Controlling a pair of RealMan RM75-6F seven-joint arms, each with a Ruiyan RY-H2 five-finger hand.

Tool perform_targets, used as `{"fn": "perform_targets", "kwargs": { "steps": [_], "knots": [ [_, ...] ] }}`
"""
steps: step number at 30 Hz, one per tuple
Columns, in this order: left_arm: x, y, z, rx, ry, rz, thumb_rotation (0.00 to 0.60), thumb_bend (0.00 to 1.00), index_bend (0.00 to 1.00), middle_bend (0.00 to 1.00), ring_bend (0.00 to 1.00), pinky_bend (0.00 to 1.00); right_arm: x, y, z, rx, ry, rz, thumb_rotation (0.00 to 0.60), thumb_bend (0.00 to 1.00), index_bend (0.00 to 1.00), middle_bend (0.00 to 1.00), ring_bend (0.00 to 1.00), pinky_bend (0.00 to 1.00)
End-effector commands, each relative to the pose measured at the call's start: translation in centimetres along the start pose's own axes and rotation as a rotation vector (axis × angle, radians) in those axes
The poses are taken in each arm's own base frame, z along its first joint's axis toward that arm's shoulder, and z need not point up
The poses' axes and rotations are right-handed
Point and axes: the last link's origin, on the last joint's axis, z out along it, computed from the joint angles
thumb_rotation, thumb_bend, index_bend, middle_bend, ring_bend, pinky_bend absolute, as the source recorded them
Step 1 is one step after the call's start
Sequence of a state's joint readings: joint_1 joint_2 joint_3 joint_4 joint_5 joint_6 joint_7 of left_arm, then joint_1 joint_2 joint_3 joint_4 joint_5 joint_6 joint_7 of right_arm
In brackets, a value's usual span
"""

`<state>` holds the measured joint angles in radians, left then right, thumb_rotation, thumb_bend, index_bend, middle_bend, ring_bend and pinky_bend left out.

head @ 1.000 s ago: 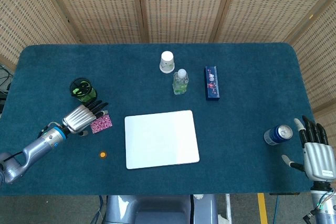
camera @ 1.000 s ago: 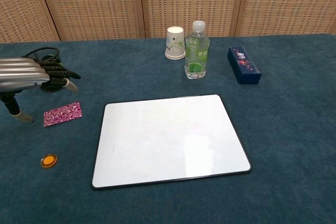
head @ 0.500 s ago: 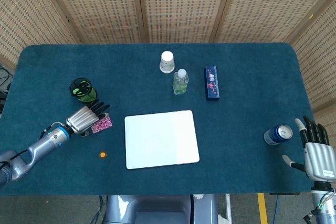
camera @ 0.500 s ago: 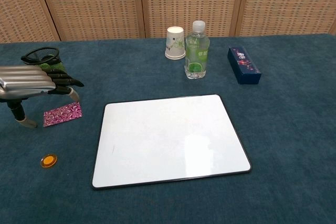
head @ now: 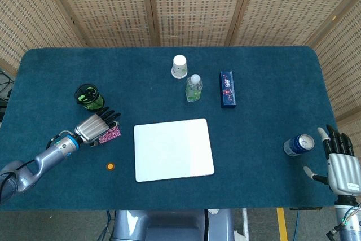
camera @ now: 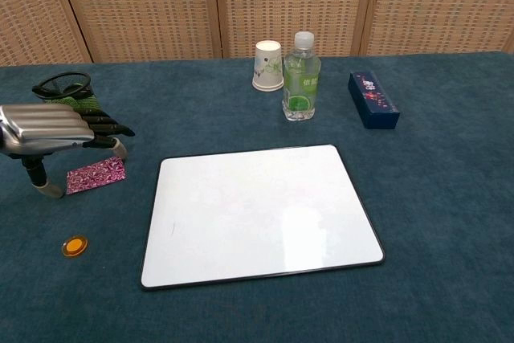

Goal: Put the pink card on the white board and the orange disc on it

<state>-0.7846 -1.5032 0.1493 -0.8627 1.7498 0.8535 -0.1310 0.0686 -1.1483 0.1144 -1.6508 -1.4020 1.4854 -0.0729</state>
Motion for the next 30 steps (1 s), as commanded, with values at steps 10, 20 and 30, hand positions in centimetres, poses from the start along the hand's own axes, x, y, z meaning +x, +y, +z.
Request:
{"fn": "perform_targets", "kwargs": {
  "steps": [10, 20, 30],
  "knots": [
    [0.03, 0.36, 0.42, 0.002, -0.017, 0.002, 0.6, 0.23, 0.39, 0.0, 0.0, 0.0, 0.01, 0.01, -0.02, -0.004, -0.003, 0.01, 0.6, 0.0, 0.05, 0.0, 0.0, 0.0],
    [0.31, -0.06, 0.05, 0.019, -0.002, -0.001, 0.6, 0.26, 0.44, 0.0, 0.0, 0.0, 0.04, 0.05, -0.07, -0.003, -0.003, 0.015, 0.6, 0.0, 0.05, 0.0, 0.0, 0.0],
    [0.98, -0.36, -0.29, 0.036, 0.014, 0.003, 0.6, 0.26, 0.44, 0.0, 0.0, 0.0, 0.05, 0.05, -0.11, -0.001, -0.004, 0.016, 0.6, 0.0, 0.05, 0.0, 0.0, 0.0]
  ]
}}
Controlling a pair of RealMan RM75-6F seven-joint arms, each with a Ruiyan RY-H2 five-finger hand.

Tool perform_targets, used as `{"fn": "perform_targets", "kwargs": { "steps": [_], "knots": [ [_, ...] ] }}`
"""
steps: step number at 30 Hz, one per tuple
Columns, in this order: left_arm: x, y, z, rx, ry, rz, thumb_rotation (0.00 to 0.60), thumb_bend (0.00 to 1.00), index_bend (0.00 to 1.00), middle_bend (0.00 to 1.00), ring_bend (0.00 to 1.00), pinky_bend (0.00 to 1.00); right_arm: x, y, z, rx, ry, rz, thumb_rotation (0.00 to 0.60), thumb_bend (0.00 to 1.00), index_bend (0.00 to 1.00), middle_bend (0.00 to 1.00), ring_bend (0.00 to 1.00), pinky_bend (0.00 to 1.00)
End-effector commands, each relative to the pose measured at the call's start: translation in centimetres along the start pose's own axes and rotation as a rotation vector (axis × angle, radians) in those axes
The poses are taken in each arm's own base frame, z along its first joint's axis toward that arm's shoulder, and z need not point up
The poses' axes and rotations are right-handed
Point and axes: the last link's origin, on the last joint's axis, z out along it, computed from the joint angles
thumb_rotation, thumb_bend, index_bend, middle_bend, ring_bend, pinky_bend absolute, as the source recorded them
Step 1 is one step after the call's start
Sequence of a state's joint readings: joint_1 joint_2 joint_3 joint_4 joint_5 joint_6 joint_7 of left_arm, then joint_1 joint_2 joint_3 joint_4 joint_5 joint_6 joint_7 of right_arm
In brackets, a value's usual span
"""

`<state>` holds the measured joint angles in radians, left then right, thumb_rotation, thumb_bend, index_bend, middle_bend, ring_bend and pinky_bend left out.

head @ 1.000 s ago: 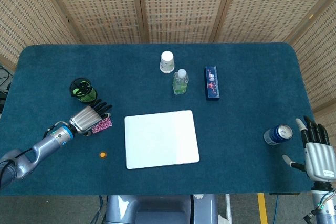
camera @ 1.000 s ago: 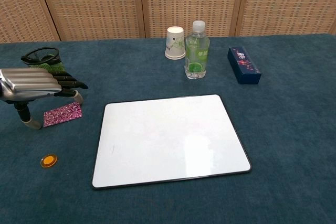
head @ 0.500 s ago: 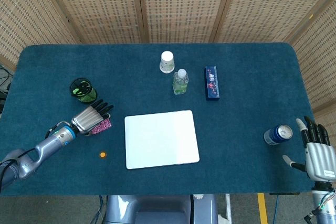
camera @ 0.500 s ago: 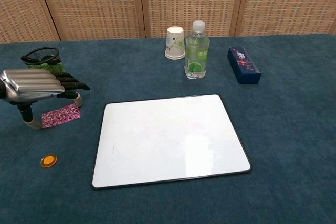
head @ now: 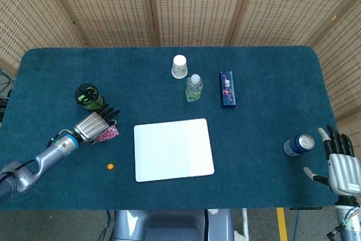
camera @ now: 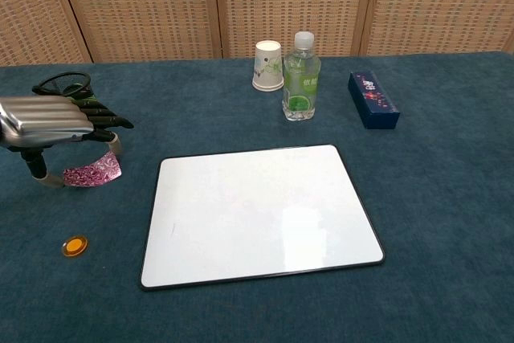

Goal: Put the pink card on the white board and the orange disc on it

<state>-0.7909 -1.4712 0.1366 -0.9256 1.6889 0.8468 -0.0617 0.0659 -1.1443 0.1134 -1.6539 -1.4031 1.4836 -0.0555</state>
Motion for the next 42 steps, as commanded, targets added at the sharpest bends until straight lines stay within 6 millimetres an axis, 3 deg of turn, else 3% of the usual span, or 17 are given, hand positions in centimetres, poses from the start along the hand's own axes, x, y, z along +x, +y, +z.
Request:
{"fn": "perform_targets", "kwargs": {
  "steps": [1, 16, 25, 42],
  "knots": [
    [0.2, -0.1, -0.1, 0.006, 0.001, 0.001, 0.6, 0.25, 0.44, 0.0, 0.0, 0.0, 0.0, 0.0, 0.0, 0.0, -0.001, 0.001, 0.6, 0.0, 0.05, 0.0, 0.0, 0.0],
    [1.6, -0.2, -0.4, 0.026, 0.02, 0.029, 0.6, 0.25, 0.44, 0.0, 0.0, 0.0, 0.0, 0.0, 0.0, 0.0, -0.006, 0.007, 0.6, 0.0, 0.05, 0.0, 0.0, 0.0],
    [4.3, 0.6, -0.5, 0.013, 0.092, 0.026, 0.6, 0.25, 0.44, 0.0, 0.0, 0.0, 0.0, 0.0, 0.0, 0.0, -0.008, 0.018, 0.6, 0.0, 0.05, 0.0, 0.0, 0.0],
    [9.2, 8.8, 3.9, -0.118, 0.173, 0.026, 0.6, 0.25, 0.44, 0.0, 0.0, 0.0, 0.2, 0.2, 0.0, -0.002, -0.017, 0.044, 0.6, 0.0, 0.05, 0.0, 0.0, 0.0]
  ]
}}
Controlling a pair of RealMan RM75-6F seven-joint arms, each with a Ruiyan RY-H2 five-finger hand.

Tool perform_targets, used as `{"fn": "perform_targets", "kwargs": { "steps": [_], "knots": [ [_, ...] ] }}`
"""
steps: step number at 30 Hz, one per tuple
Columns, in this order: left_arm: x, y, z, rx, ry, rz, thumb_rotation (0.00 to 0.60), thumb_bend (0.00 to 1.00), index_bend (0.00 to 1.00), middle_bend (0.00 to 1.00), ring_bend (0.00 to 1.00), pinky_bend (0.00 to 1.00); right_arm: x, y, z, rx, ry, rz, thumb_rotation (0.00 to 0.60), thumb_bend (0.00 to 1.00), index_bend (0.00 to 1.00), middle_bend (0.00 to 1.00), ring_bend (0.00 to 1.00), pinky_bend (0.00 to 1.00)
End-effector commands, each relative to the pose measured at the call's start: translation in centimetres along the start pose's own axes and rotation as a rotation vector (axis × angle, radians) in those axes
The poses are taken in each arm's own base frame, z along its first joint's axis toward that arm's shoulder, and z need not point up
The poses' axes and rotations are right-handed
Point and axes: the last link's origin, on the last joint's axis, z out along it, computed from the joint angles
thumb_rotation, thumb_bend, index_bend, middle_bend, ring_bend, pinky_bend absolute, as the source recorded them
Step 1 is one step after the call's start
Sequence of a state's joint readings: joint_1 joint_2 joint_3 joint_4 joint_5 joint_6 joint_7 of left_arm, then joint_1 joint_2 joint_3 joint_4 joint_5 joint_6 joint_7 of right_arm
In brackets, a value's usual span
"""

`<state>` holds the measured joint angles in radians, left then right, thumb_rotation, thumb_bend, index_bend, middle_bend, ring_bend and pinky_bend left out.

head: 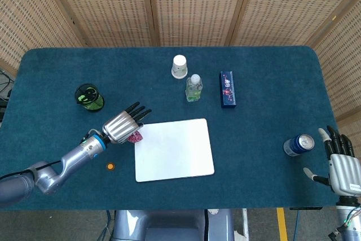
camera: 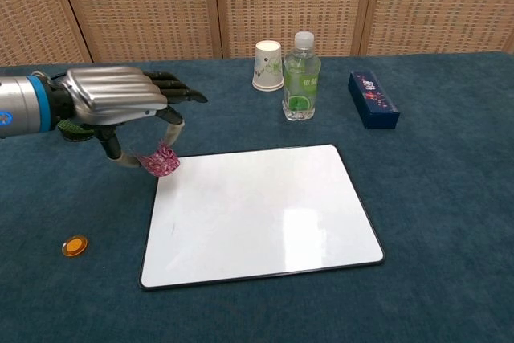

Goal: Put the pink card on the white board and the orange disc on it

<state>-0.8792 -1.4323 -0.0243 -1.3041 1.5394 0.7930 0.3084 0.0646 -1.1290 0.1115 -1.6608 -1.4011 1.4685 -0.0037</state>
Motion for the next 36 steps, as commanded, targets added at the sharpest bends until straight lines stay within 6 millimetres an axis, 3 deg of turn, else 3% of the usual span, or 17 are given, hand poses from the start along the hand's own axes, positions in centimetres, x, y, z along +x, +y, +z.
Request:
{"fn": "perform_targets", "kwargs": {
  "steps": [1, 7, 11, 12, 14, 21, 26, 36],
  "knots": [
    [0.8, 2.0, 1.5, -0.03, 0.011, -0.01, 0.6, 0.25, 0.44, 0.0, 0.0, 0.0, 0.0, 0.0, 0.0, -0.001, -0.002, 0.003, 0.6, 0.0, 0.05, 0.0, 0.0, 0.0],
    [1.4, 4.1, 2.9, -0.054, 0.026, -0.013, 0.6, 0.23, 0.42, 0.0, 0.0, 0.0, 0.1, 0.2, 0.0, -0.003, -0.005, 0.009, 0.6, 0.0, 0.05, 0.0, 0.0, 0.0],
    [1.4, 5.0, 3.3, -0.062, 0.019, -0.031, 0.6, 0.18, 0.08, 0.0, 0.0, 0.0, 0.1, 0.2, 0.0, -0.004, -0.007, 0.011, 0.6, 0.0, 0.05, 0.0, 0.0, 0.0],
    [1.4, 5.1, 3.3, -0.063, 0.016, -0.035, 0.6, 0.16, 0.02, 0.0, 0.0, 0.0, 0.1, 0.2, 0.0, -0.004, -0.007, 0.011, 0.6, 0.0, 0.05, 0.0, 0.0, 0.0],
    [1.4, 5.4, 3.3, -0.065, 0.01, -0.048, 0.6, 0.14, 0.0, 0.0, 0.0, 0.0, 0.1, 0.3, -0.1, -0.005, -0.006, 0.011, 0.6, 0.0, 0.05, 0.0, 0.0, 0.0],
    [1.6, 4.2, 0.7, -0.056, 0.017, -0.08, 0.6, 0.14, 0.0, 0.0, 0.0, 0.0, 0.2, 0.4, -0.1, -0.006, -0.004, 0.008, 0.6, 0.0, 0.05, 0.0, 0.0, 0.0],
    [1.0, 2.8, -2.3, -0.035, 0.025, -0.137, 0.6, 0.16, 0.01, 0.0, 0.0, 0.0, 0.1, 0.2, -0.1, -0.004, -0.002, 0.006, 0.6, 0.0, 0.05, 0.0, 0.0, 0.0],
    [-3.7, 1.3, -9.3, -0.033, -0.037, -0.196, 0.6, 0.33, 0.34, 0.0, 0.0, 0.0, 0.1, 0.1, -0.1, -0.002, -0.004, 0.0, 0.6, 0.0, 0.05, 0.0, 0.0, 0.0]
  ]
}}
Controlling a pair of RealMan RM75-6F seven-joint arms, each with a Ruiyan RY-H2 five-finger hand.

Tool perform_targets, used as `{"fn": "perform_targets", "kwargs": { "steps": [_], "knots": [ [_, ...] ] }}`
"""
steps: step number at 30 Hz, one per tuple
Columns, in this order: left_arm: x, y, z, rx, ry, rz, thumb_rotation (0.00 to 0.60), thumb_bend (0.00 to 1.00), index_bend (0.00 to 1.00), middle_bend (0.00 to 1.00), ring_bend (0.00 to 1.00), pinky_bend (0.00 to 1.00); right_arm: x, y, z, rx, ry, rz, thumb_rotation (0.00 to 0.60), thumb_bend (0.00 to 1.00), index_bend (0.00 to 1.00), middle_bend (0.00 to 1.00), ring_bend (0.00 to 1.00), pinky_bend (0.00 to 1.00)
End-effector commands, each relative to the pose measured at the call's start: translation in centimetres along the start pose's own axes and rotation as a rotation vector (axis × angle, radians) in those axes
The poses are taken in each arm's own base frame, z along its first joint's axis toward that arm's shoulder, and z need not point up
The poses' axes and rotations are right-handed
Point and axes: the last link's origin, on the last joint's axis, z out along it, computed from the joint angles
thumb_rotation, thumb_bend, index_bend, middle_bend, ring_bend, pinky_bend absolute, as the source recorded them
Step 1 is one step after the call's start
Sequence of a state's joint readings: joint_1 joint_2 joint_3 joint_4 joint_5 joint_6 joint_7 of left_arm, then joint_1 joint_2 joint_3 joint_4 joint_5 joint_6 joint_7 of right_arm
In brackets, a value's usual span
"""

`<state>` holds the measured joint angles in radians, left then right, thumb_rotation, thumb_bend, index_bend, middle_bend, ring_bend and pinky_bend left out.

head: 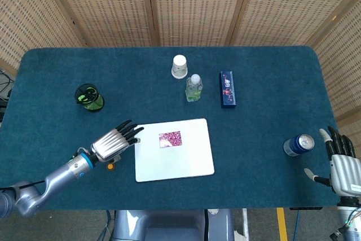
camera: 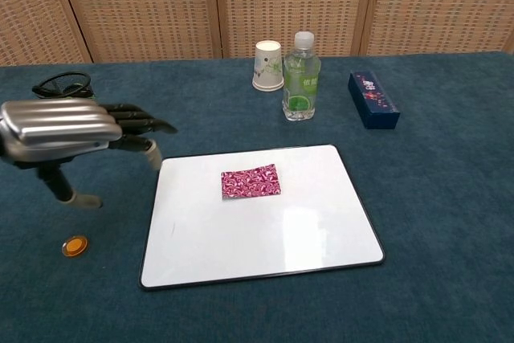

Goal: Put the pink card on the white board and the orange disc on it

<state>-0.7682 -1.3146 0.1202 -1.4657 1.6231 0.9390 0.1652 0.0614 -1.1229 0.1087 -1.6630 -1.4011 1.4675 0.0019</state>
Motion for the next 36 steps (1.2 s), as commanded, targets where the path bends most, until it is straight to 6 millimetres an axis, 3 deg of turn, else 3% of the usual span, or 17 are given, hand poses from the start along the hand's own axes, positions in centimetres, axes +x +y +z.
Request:
{"fn": "perform_targets", "kwargs": {
  "steps": [1, 15, 27, 36],
  "knots": [
    [-1.8, -0.7, -2.6, 0.01, -0.002, -0.018, 0.6, 0.34, 0.35, 0.0, 0.0, 0.0, 0.0, 0.0, 0.0, 0.001, 0.001, -0.002, 0.6, 0.0, 0.05, 0.0, 0.0, 0.0],
    [-5.5, -1.1, -5.1, 0.017, 0.004, -0.092, 0.6, 0.32, 0.38, 0.0, 0.0, 0.0, 0.0, -0.1, 0.0, 0.001, 0.002, -0.001, 0.6, 0.0, 0.05, 0.0, 0.0, 0.0],
    [-8.3, -0.6, -5.3, 0.01, 0.006, -0.103, 0.6, 0.32, 0.38, 0.0, 0.0, 0.0, 0.0, 0.0, -0.1, 0.003, 0.001, 0.003, 0.6, 0.0, 0.05, 0.0, 0.0, 0.0],
    [-9.3, -0.7, -5.5, 0.015, 0.003, -0.116, 0.6, 0.32, 0.39, 0.0, 0.0, 0.0, 0.0, 0.0, -0.1, 0.005, 0.0, 0.004, 0.6, 0.0, 0.05, 0.0, 0.0, 0.0]
  ]
}}
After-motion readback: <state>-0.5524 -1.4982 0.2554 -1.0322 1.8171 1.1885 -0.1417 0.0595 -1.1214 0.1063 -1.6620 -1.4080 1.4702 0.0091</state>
